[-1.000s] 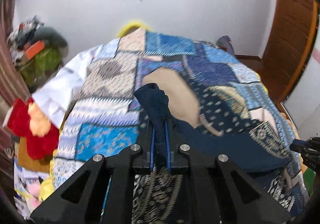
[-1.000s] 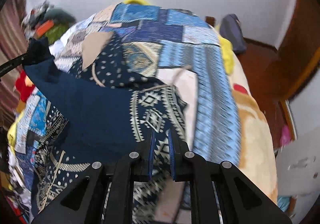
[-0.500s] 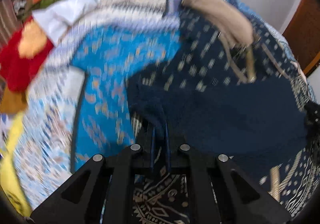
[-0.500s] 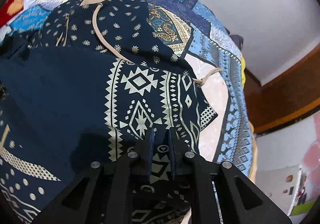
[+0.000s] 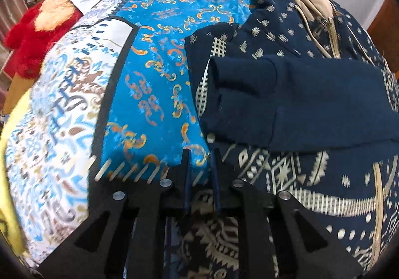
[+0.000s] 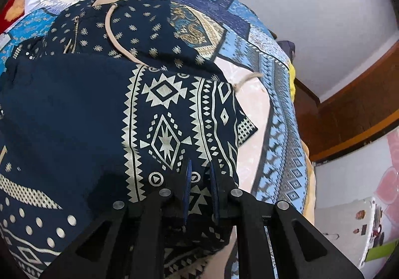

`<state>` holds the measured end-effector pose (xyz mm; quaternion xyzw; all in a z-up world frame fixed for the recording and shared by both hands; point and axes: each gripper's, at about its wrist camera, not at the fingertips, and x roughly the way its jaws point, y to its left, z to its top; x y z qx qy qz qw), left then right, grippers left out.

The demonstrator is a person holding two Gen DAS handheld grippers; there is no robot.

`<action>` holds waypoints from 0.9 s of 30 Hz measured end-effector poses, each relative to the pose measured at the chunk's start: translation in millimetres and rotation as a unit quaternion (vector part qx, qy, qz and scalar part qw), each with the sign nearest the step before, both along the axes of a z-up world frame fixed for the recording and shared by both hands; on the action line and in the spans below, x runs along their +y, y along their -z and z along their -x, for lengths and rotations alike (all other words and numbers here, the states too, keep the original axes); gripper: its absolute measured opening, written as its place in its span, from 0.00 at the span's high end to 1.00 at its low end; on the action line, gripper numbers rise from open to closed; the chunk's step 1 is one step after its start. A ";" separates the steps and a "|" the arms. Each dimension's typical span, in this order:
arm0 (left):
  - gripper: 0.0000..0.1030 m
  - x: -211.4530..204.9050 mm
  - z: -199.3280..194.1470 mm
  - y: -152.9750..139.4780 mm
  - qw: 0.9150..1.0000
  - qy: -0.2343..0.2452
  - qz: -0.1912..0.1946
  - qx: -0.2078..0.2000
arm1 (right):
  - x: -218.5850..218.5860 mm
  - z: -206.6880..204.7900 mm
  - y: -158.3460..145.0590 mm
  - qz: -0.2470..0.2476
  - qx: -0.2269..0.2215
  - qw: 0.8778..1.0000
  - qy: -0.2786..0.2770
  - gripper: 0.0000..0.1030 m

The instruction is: Fold large clothes

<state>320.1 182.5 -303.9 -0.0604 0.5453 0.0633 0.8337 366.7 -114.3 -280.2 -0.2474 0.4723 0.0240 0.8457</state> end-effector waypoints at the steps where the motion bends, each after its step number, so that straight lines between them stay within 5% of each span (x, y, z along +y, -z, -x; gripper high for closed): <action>1: 0.83 0.3 2.4 -2.8 1.000 0.000 0.000 0.001 | -3.8 2.1 -0.7 -0.005 -0.001 1.000 0.002 0.91; 7: 0.80 -4.3 7.0 -43.5 0.999 0.003 0.024 -0.032 | -23.9 5.6 -18.8 -0.071 0.016 0.997 0.013 0.91; 12: 0.62 -33.8 -30.1 -49.8 0.999 0.030 0.007 -0.038 | -43.1 -8.1 -39.0 -0.179 0.034 0.983 0.036 0.91; 15: 0.59 -50.2 -58.3 -33.2 0.999 0.041 0.014 -0.026 | -39.1 -19.1 -32.9 -0.158 0.033 0.986 0.046 0.91; 20: 0.55 -61.4 -77.7 6.9 0.999 0.033 0.005 0.007 | -24.2 -21.7 -1.4 -0.046 0.017 0.998 0.025 0.90; 21: 0.54 -61.7 -75.4 7.8 0.999 0.036 0.001 -0.003 | -24.2 -18.5 -0.8 -0.037 0.008 0.999 0.020 0.86; 22: 0.54 -61.3 -73.4 8.2 0.999 0.041 -0.003 -0.008 | -21.6 -14.2 -0.2 -0.011 -0.009 1.000 0.022 0.65; 23: 0.53 -60.1 -71.5 8.9 0.999 0.041 -0.005 -0.006 | -21.6 -11.5 0.2 0.013 -0.025 0.999 0.030 0.27; 24: 0.53 -58.7 -68.9 9.0 0.999 0.040 -0.003 -0.005 | -21.9 -8.1 0.6 0.052 -0.056 0.996 0.042 0.15; 25: 0.53 -57.3 -68.0 9.0 0.999 0.040 -0.003 -0.003 | -26.5 -4.8 0.9 0.070 -0.084 0.993 0.041 0.10; 27: 0.53 -57.7 -65.6 8.1 0.999 0.041 -0.013 0.000 | -42.6 -5.7 0.4 0.018 -0.057 0.997 0.043 0.10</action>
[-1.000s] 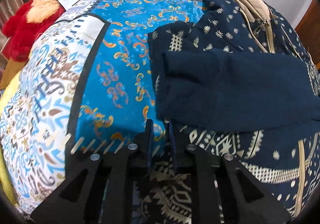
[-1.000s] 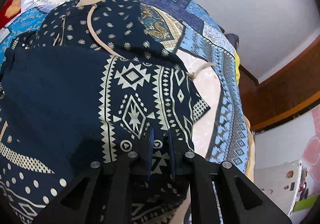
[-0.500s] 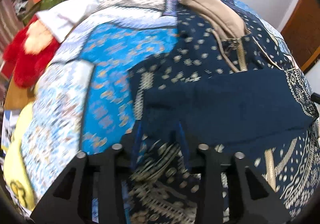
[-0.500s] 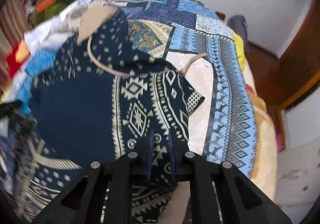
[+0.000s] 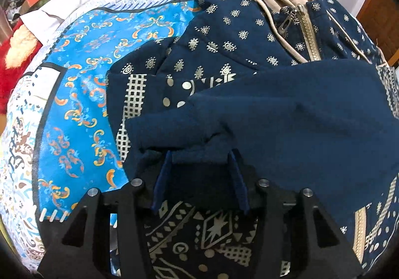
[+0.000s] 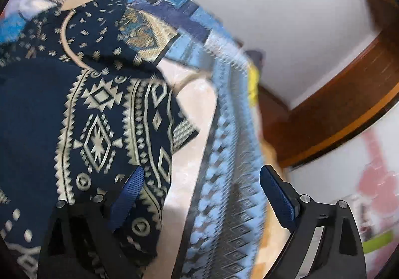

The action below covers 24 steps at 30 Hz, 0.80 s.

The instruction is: Fold large clothes

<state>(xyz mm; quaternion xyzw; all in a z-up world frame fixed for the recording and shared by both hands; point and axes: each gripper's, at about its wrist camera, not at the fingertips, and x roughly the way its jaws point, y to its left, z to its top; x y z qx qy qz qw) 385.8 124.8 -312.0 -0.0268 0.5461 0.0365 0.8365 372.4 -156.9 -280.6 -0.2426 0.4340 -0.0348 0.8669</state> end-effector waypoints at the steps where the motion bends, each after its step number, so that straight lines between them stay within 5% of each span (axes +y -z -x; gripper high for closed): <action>1: 0.53 -0.7 2.5 -0.7 1.000 0.001 -0.010 0.001 | -8.1 -0.1 -3.5 -0.030 0.010 0.999 0.005 0.10; 4: 0.48 -4.2 17.2 -3.2 0.998 0.010 -0.057 0.004 | -22.1 1.6 -13.2 -0.075 0.026 0.997 0.010 0.10; 7: 0.39 3.2 40.4 -9.0 0.998 0.006 -0.059 0.008 | -20.6 8.9 -24.3 -0.077 0.027 0.997 -0.002 0.10; 12: 0.37 31.3 56.5 -35.3 1.000 -0.023 -0.006 0.000 | -1.5 30.1 -48.2 -0.068 0.008 0.996 -0.050 0.09; 18: 0.36 44.4 51.7 -96.3 0.998 -0.033 -0.030 -0.052 | 25.5 26.2 -84.3 -0.095 -0.016 0.992 -0.086 0.08; 24: 0.22 33.9 24.2 -150.0 0.992 -0.019 -0.051 -0.117 | 53.6 0.4 -120.7 -0.145 -0.036 0.984 -0.098 0.04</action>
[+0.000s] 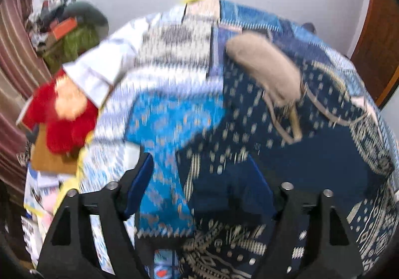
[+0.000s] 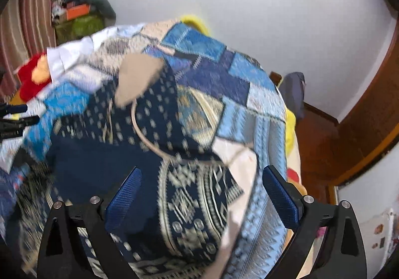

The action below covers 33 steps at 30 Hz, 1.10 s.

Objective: Fold large clothes
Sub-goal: 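Grasp the hoodie hem with the left gripper while the right gripper grasps the hem beside it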

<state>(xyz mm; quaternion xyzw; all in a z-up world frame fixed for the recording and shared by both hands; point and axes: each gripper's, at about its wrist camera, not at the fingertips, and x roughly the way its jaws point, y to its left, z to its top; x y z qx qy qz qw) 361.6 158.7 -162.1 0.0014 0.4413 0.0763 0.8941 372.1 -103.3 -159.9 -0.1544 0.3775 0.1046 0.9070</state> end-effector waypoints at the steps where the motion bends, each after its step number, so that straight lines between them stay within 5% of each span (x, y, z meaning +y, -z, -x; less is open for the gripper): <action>1: 0.20 -1.3 -7.4 -4.4 1.000 0.003 -0.004 -0.010 | 4.1 -5.2 -3.7 -0.005 -0.002 1.000 0.000 0.04; 5: 0.07 -10.2 -35.7 -16.6 0.999 0.013 -0.018 -0.024 | 22.2 -32.9 -16.5 -0.023 -0.005 1.000 -0.008 0.03; 13: 0.06 -16.8 -96.7 5.8 1.000 0.020 0.013 -0.007 | 48.6 -105.3 -13.2 -0.073 0.016 0.997 0.008 0.03; 19: 0.06 -6.9 -148.1 46.8 0.998 0.002 0.059 0.032 | 57.1 -170.4 28.6 -0.125 0.082 0.988 0.036 0.03; 25: 0.06 8.0 -192.5 87.0 0.991 -0.026 0.109 0.069 | 76.7 -214.1 78.8 -0.094 0.112 0.988 0.045 0.03; 29: 0.06 11.6 -212.4 105.6 0.986 -0.037 0.144 0.075 | 91.0 -234.6 100.6 -0.118 0.140 0.983 0.029 0.03; 33: 0.06 9.1 -222.0 117.3 0.985 -0.057 0.151 0.057 | 103.5 -240.0 105.9 -0.122 0.114 0.985 0.032 0.23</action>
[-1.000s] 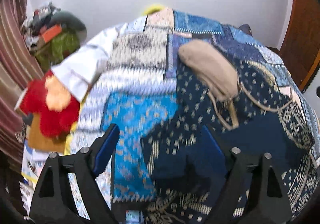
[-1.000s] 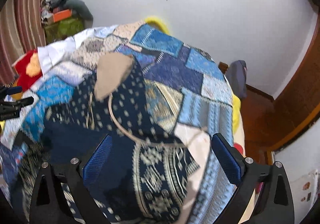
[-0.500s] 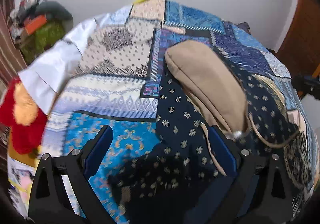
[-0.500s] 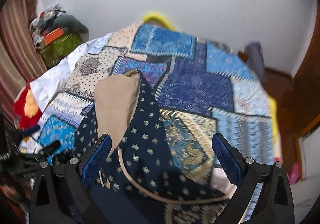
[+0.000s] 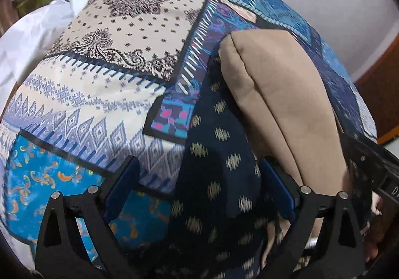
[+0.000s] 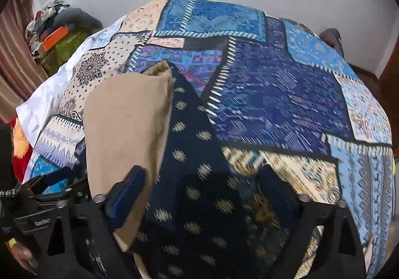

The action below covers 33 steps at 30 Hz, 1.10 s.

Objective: Fold large clothes
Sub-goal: 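Grasp the hoodie hem with the left gripper while the right gripper grasps the hem beside it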

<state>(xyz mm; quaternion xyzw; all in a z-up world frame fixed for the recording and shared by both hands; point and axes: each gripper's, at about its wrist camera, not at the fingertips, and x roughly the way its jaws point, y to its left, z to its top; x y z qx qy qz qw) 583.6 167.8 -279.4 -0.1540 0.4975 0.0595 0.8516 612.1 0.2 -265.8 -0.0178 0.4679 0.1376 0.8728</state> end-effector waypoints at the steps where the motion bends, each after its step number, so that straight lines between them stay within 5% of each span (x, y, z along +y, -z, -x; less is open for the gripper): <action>1: 0.08 -2.4 -0.7 -0.4 1.000 -0.001 -0.006 -0.005 | 4.1 -0.4 1.5 0.005 -0.004 1.000 -0.004 0.37; 3: 0.23 -9.5 -1.3 -4.6 1.000 0.008 -0.018 -0.013 | 11.6 1.2 3.3 0.022 -0.012 1.000 -0.014 0.56; 5: 0.61 -19.3 -0.7 -13.6 0.999 0.027 -0.032 -0.019 | 15.2 4.5 1.6 0.021 -0.014 0.999 -0.034 0.80; 8: 0.88 -37.0 3.1 -27.1 0.996 0.061 -0.056 -0.019 | 14.1 12.0 -3.5 0.012 -0.012 0.999 -0.048 0.89; 16: 0.89 -53.5 79.6 -97.7 0.986 0.123 -0.081 -0.081 | -12.1 76.1 -47.3 -0.023 -0.030 0.997 -0.071 0.90; 20: 0.89 -57.2 135.5 -103.4 0.985 0.147 -0.057 -0.069 | -25.1 127.5 -58.8 -0.026 -0.033 0.995 -0.095 0.90; 26: 0.89 -73.8 201.8 -60.1 0.983 0.174 -0.064 0.008 | -31.1 216.3 -41.3 0.015 -0.015 0.992 -0.125 0.90; 30: 0.88 -77.5 219.8 -17.3 0.981 0.166 -0.078 0.060 | -29.5 248.8 -13.2 0.118 -0.028 0.986 -0.118 0.90; 31: 0.87 -77.6 222.2 -9.7 0.981 0.163 -0.083 0.065 | -28.0 254.2 -0.2 0.169 -0.031 0.979 -0.112 0.89; 33: 0.87 -75.9 227.3 -2.9 0.983 0.152 -0.084 0.056 | -31.2 257.3 14.6 0.195 -0.018 0.974 -0.113 0.89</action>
